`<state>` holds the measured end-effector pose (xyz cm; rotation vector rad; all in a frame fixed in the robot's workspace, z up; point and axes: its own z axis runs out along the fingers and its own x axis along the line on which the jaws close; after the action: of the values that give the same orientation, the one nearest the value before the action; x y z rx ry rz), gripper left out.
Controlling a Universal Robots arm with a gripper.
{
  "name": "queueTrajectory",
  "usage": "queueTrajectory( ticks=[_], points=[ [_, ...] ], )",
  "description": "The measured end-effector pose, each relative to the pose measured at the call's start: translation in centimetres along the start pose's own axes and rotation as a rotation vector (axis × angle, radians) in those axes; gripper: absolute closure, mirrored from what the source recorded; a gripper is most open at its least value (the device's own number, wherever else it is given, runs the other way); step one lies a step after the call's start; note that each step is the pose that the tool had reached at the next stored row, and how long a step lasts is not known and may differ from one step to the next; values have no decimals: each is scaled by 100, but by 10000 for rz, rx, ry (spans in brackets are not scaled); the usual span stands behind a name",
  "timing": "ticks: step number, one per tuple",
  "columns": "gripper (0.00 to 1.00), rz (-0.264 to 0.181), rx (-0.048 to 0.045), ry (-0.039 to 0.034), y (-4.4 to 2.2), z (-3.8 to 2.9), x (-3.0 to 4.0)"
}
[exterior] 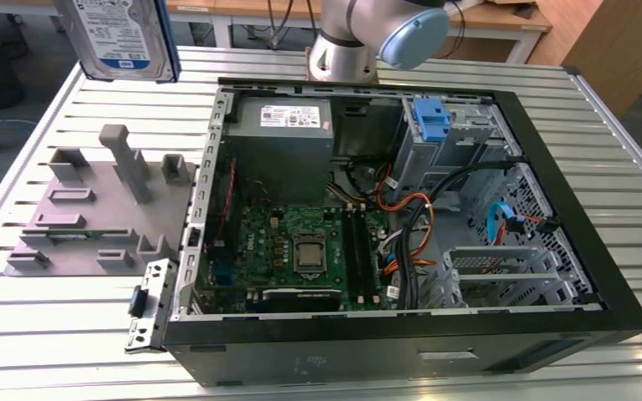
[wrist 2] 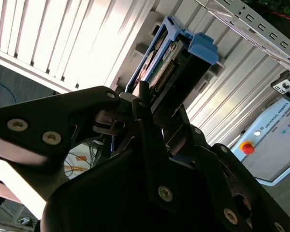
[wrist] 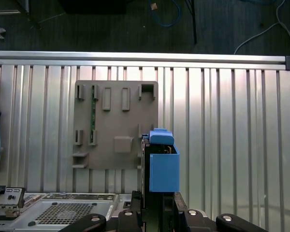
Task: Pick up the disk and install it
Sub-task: 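Pick up the disk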
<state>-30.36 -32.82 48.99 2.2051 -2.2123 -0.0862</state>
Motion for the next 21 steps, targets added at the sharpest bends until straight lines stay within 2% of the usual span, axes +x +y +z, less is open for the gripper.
queueTrajectory(
  ticks=[5, 21],
  points=[
    [65, 0, 1, 0, -73, -3, 0],
    [65, 0, 0, 1, -388, -20, -2]
  ],
)
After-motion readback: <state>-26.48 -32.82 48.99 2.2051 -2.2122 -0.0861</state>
